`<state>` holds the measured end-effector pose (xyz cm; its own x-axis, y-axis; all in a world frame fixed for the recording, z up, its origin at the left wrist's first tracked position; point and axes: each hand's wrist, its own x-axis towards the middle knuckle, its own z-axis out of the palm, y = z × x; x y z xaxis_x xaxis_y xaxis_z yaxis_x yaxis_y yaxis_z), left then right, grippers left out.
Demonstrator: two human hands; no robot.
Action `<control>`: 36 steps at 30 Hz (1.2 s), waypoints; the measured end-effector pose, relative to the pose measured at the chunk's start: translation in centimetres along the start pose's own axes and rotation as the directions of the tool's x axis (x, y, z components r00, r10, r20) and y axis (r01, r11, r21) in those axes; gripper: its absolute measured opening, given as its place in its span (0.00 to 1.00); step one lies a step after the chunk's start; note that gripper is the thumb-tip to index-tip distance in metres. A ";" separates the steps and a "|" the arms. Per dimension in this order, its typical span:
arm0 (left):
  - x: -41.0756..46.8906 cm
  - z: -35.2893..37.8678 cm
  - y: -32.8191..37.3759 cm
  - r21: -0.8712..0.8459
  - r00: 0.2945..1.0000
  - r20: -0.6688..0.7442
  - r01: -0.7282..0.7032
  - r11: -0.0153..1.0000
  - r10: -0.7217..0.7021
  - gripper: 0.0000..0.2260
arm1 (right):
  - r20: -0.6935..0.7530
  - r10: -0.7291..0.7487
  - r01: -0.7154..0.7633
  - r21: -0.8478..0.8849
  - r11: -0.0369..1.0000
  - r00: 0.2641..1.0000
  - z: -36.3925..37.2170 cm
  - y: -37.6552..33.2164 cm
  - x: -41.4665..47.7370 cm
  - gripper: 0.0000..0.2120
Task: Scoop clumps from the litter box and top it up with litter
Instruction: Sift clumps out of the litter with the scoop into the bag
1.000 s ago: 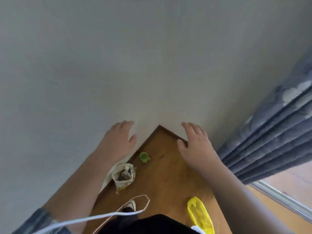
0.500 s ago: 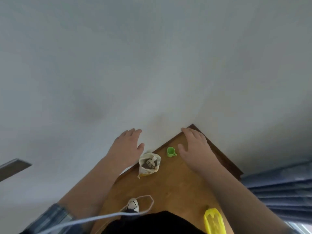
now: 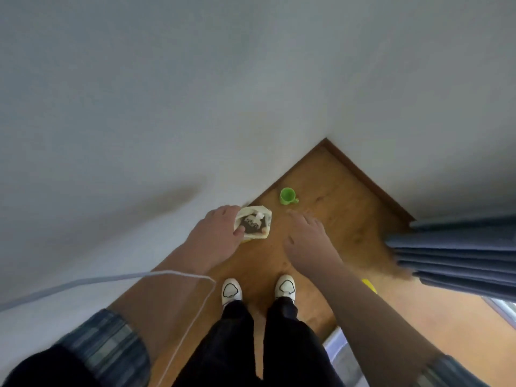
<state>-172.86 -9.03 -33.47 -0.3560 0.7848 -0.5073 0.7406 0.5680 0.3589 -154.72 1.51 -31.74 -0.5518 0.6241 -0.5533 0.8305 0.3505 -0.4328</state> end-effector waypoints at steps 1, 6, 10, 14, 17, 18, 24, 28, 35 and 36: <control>1.4 1.1 -0.2 -0.015 1.000 0.020 0.019 1.000 -0.018 0.22 | 0.019 0.016 -0.016 0.010 1.000 1.000 1.1 0.9 1.6 0.29; 10.1 10.1 -2.5 -0.028 0.997 0.062 0.042 0.999 -0.041 0.17 | 0.060 0.075 -0.077 0.024 0.997 0.995 8.2 6.5 11.2 0.26; 16.5 19.3 -5.3 -0.014 0.995 0.076 0.060 0.998 -0.059 0.19 | 0.089 0.026 -0.024 -0.021 0.999 0.996 16.6 11.5 19.9 0.28; 21.8 28.1 -9.2 -0.040 0.995 0.083 0.067 0.997 -0.064 0.22 | 0.074 -0.011 0.014 -0.035 0.999 0.997 25.0 15.9 28.2 0.26; 24.4 33.7 -11.8 -0.030 0.993 0.059 0.105 0.994 -0.103 0.23 | 0.039 -0.043 0.046 -0.073 0.996 0.998 30.5 18.5 33.5 0.26; 25.2 35.2 -12.7 -0.025 0.993 0.059 0.102 0.994 -0.101 0.23 | 0.049 -0.059 0.063 -0.086 0.994 0.997 32.0 19.2 34.9 0.27; 28.3 40.4 -16.8 0.007 0.987 0.115 0.111 0.994 -0.111 0.24 | -0.030 -0.154 0.144 -0.214 0.966 0.988 37.8 21.2 39.7 0.28; 28.0 40.3 -17.6 -0.013 0.981 0.131 0.143 0.990 -0.140 0.24 | -0.044 -0.160 0.147 -0.219 0.965 0.986 38.6 21.3 40.0 0.18; 23.1 35.2 -15.9 -0.082 0.967 0.146 0.222 0.971 -0.209 0.24 | -0.032 -0.240 0.233 -0.158 0.960 0.970 34.5 18.9 35.2 0.16; 22.0 34.1 -15.4 -0.086 0.964 0.153 0.230 0.969 -0.215 0.24 | -0.049 -0.254 0.244 -0.151 0.958 0.966 33.3 18.4 34.0 0.16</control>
<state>-172.64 -8.97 -76.87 -0.4158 0.5967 -0.6863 0.5870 0.7525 0.2986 -160.77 5.89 -82.25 -0.7401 0.5483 -0.3893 0.6724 0.5938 -0.4419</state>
